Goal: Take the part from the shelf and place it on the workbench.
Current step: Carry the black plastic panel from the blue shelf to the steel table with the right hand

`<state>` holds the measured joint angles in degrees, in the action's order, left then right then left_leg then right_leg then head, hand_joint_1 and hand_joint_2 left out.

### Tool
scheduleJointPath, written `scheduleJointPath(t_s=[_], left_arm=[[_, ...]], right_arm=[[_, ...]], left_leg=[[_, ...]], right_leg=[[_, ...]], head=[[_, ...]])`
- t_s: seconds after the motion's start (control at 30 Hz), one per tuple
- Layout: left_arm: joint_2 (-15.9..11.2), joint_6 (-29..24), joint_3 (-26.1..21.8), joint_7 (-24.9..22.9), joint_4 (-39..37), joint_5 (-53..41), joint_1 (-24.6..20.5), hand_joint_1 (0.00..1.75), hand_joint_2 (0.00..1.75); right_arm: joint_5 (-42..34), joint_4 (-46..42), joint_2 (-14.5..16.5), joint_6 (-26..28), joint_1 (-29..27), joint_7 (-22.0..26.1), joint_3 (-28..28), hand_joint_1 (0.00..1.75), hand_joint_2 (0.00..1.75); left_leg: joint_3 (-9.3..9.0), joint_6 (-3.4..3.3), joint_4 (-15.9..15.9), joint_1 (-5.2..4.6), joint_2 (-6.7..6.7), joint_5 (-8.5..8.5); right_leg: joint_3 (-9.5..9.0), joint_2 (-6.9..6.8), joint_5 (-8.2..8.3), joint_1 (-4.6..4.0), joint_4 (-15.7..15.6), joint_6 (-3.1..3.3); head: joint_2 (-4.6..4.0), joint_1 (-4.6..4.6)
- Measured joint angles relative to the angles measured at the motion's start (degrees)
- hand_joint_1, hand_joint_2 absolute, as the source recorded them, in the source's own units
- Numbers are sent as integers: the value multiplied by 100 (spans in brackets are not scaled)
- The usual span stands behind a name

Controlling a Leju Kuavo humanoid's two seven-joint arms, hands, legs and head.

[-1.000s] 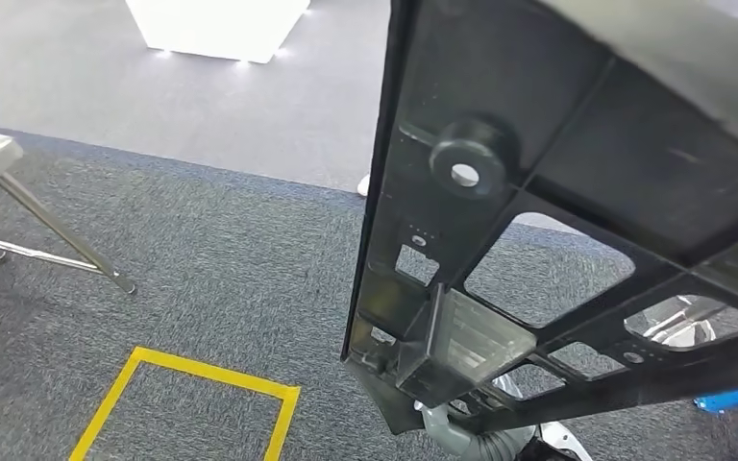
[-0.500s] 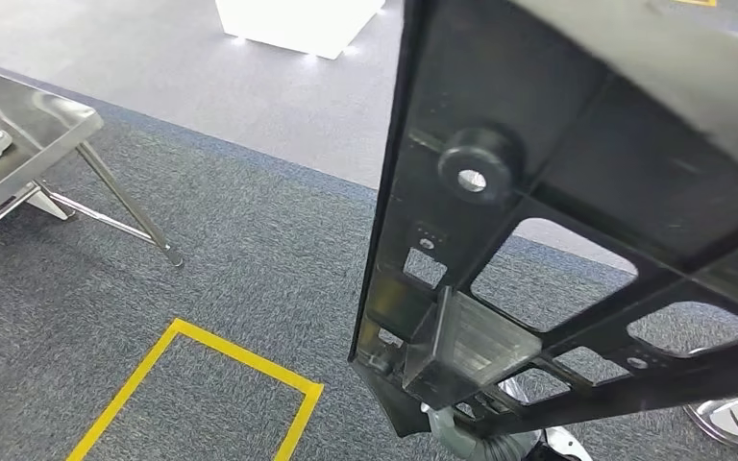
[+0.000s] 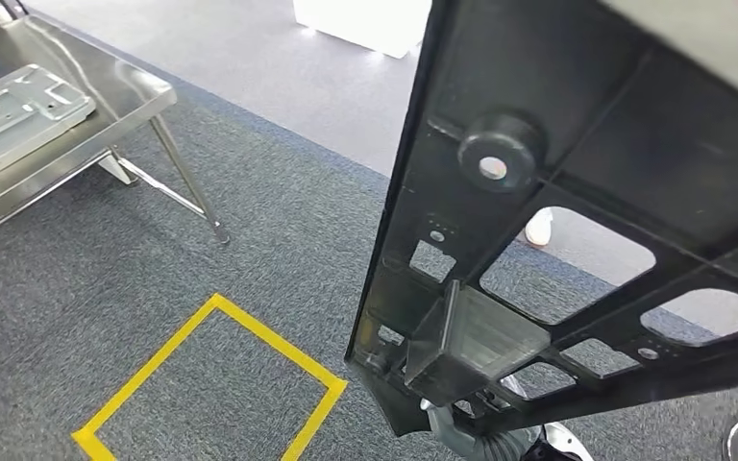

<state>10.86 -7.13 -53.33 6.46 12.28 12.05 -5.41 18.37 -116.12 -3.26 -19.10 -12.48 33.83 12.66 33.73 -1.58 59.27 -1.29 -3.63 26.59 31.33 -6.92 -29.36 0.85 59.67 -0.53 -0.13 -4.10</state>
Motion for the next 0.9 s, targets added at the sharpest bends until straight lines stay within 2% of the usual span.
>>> scheduleJointPath(t_s=[0.03,0.1,0.13,0.17,0.2,0.23,0.27,0.3,0.33,0.37,0.4,0.43,0.5,0.53,0.6,0.63,0.67,0.7,0.73,0.77,0.8,0.83,0.9], left_arm=[[1,2,-1,3,0,0,6,0,175],[4,5,-2,5,0,0,3,0,175],[8,9,-3,-3,0,0,-2,0,175],[10,11,-4,-13,0,-1,-7,0,175],[12,16,-4,-27,0,-1,-8,0,175],[14,18,-5,-44,0,-1,-5,0,175],[14,20,-6,-60,0,-1,0,0,175],[15,21,-8,-80,0,-1,5,0,175],[16,22,-11,-98,0,-1,10,0,175],[17,22,-19,-123,0,-1,11,0,175],[18,21,-33,-145,0,-1,10,0,175],[18,17,-55,-159,0,-1,10,0,175],[18,5,-113,-143,0,-1,16,0,175],[22,-1,-145,-109,0,-1,21,0,175],[37,-9,-208,-2,0,-1,9,0,175],[49,-14,-233,52,0,0,-4,0,175],[57,-21,-251,102,0,0,-15,0,175],[66,-31,-263,144,0,0,-21,0,175],[74,-41,-271,177,0,-1,-20,0,175],[79,-50,-276,198,0,-1,-18,0,175],[83,-61,-278,212,0,0,-16,0,175],[84,-67,-279,215,0,0,-15,0,175],[84,-74,-281,204,0,0,-31,0,175]], right_arm=[[3,-2,0,0,-1,-2,-1,175,175],[5,-11,0,2,-13,-4,-3,175,175],[8,-13,0,2,-27,-5,-5,175,175],[8,-14,0,2,-43,-5,-7,175,175],[11,-13,0,2,-59,-7,-9,175,175],[12,-12,0,1,-70,-11,-10,175,175],[12,-11,0,0,-74,-17,-12,175,175],[13,-11,0,0,-76,-24,-12,175,175],[16,-11,0,-1,-74,-32,-12,175,175],[27,-11,0,-3,-74,-43,-12,175,175],[43,-12,0,-7,-76,-55,-11,175,175],[62,-13,0,-18,-77,-69,-12,175,175],[90,-14,0,-59,-70,-86,-14,175,175],[96,-14,0,-84,-58,-90,-15,175,175],[79,-14,0,-136,-30,-91,-16,175,175],[59,-10,0,-164,-9,-91,-17,175,175],[33,-2,-1,-190,19,-94,-18,175,175],[7,13,-2,-210,55,-98,-19,175,175],[-16,32,-2,-223,96,-102,-20,175,175],[-37,54,-2,-231,138,-106,-20,175,175],[-55,76,-2,-239,180,-107,-20,175,175],[-70,94,-2,-248,219,-108,-20,175,175],[-97,120,-2,-262,281,-108,-20,175,175]], left_leg=[[-48,-25,-62,18,72,-28],[-147,-77,-184,66,215,-92],[-160,-93,-209,73,282,-104],[-161,-105,-209,76,356,-107],[-163,-109,-206,78,437,-104],[-169,-106,-201,79,521,-98],[-178,-94,-190,84,608,-88],[-188,-77,-170,91,694,-72],[-187,-53,-139,101,775,-48],[-170,-22,-91,102,849,-18],[-145,11,-51,101,913,4],[-111,44,-26,103,966,18],[-73,108,-20,118,1051,23],[-61,139,7,122,987,43],[71,200,306,121,707,213],[233,227,628,126,548,370],[441,250,1015,139,474,538],[638,266,1371,154,447,659],[766,274,1584,164,434,688],[779,272,1573,168,421,604],[671,257,1332,168,385,422],[474,222,925,155,278,199],[140,124,230,87,-3,-44]], right_leg=[[-27,48,-31,3,19,-30],[74,325,-243,8,351,-71],[234,501,-412,19,693,-79],[440,596,-576,22,1074,-82],[623,639,-670,25,1382,-90],[733,654,-654,30,1524,-99],[737,663,-518,39,1442,-106],[634,692,-288,54,1145,-114],[481,801,-56,79,745,-123],[341,931,102,94,390,-126],[251,1036,187,107,151,-117],[218,1109,194,106,48,-98],[212,1025,182,90,30,-22],[195,968,181,87,16,16],[155,826,169,96,-13,88],[141,750,156,89,-17,113],[134,672,143,80,-16,129],[127,594,129,72,-16,136],[117,518,115,67,-15,137],[99,449,99,62,-15,133],[72,381,80,58,-15,127],[37,319,58,51,-16,117],[-19,209,15,25,-20,73]], head=[[0,1],[0,2],[0,3],[0,2],[0,2],[0,2],[0,2],[0,2],[0,2],[0,2],[0,2],[0,2],[0,2],[0,1],[0,1],[0,1],[0,2],[0,2],[0,2],[0,2],[0,2],[0,2],[0,2]])
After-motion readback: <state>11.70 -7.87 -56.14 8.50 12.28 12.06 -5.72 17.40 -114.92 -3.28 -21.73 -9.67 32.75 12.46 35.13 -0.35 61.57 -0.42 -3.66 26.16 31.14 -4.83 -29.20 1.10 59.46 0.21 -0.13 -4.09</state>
